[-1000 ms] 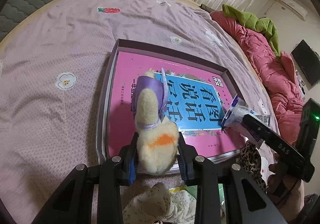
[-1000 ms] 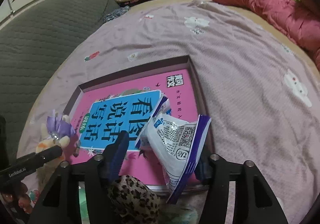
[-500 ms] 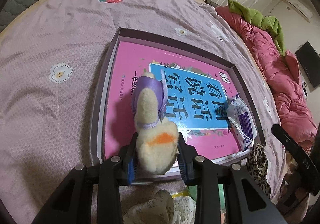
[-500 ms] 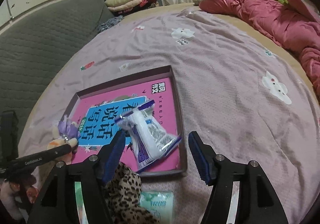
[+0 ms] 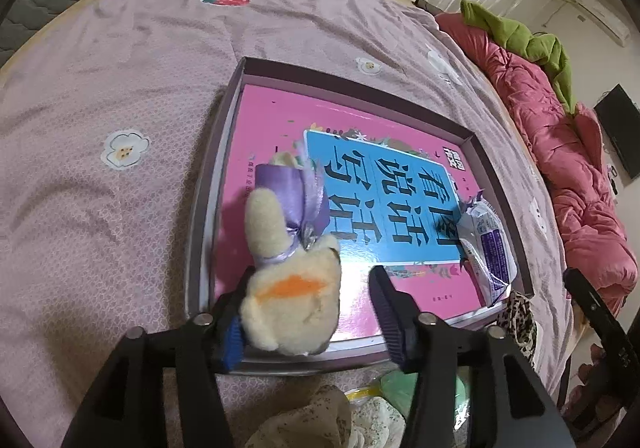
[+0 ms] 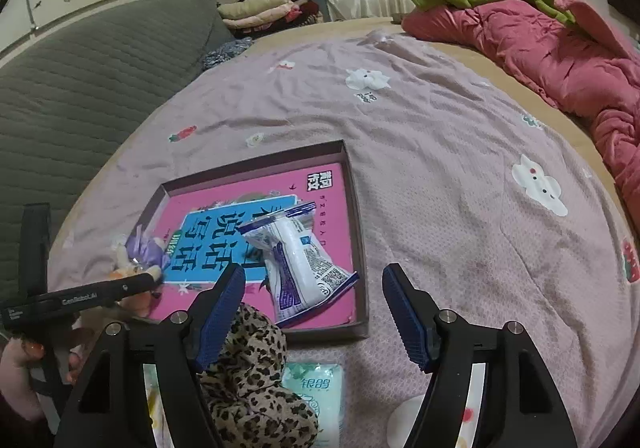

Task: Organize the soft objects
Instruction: 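Lower the bunny into the tray and open the left tool while the right tool releases the packet there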

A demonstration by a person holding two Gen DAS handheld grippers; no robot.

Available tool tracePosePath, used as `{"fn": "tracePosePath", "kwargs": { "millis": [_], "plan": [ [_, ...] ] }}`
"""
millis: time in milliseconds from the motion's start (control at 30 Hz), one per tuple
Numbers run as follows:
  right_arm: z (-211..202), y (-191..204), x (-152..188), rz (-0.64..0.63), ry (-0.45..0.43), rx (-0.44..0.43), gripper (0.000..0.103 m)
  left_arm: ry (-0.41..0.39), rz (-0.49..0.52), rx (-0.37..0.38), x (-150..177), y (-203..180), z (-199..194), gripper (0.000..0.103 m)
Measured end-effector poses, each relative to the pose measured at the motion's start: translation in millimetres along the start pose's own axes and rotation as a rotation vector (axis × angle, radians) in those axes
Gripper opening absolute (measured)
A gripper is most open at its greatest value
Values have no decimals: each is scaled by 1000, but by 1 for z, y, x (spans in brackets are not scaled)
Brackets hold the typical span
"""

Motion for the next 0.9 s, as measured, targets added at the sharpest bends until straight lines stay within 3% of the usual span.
{"fn": "tracePosePath", "kwargs": {
  "millis": [133, 467, 900],
  "plan": [
    [-4, 2, -2, -4, -11, -2, 73, -23, 0, 0, -1, 2, -9, 65],
    [-10, 5, -1, -2, -20, -1, 74, -69, -12, -34, -2, 9, -30, 66],
    [-28, 12, 0, -3, -53, -25, 77, -136, -1, 10, 1, -4, -68, 66]
  ]
}}
Point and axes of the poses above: each gripper's, at about its wrist camera, not at the fingertips, and z roughly the way its jaws point, y to its left, x to its underside, the point moved 7 cm from there along z, roughly the way its jaws point, and after that the axes turned 2 degrees about x, right-handed, at the moved point
